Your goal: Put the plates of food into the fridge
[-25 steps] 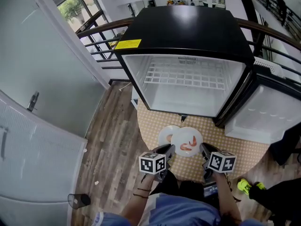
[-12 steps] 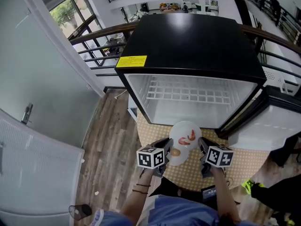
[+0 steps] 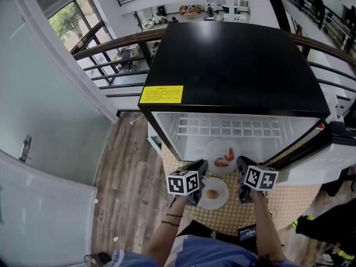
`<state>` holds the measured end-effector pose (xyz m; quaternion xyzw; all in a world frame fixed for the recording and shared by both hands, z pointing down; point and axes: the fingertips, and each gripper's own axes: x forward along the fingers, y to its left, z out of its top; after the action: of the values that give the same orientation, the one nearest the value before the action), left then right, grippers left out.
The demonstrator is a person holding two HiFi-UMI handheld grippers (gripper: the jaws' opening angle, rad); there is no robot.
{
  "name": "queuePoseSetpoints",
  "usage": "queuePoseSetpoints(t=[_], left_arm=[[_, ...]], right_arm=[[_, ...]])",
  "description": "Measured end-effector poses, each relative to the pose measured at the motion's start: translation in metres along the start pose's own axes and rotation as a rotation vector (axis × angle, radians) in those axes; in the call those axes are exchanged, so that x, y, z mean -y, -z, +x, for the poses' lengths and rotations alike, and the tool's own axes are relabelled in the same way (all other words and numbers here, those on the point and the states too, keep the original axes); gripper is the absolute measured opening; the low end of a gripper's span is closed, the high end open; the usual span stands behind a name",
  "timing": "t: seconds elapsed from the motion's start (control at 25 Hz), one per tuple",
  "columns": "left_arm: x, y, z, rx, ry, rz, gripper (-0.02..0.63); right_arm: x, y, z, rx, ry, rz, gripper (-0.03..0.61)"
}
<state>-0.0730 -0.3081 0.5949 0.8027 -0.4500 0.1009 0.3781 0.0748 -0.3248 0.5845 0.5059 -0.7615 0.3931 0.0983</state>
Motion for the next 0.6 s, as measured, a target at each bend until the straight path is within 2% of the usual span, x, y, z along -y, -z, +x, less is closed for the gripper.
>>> queuePoseSetpoints(t=[0.36,0.6], left_arm=[[-0.012,-0.02,0.029,-0.007,-0.003,-0.048,0.052],[-0.019,-0.029,0.044,-0.021,-0.056,-0.081,0.052]], right_arm=[[0.019,-0.019,0.031,0.017,0.079,0.038,0.041],[0.029,-0.022,0.047,0.005,0.113,0.048,0.041]])
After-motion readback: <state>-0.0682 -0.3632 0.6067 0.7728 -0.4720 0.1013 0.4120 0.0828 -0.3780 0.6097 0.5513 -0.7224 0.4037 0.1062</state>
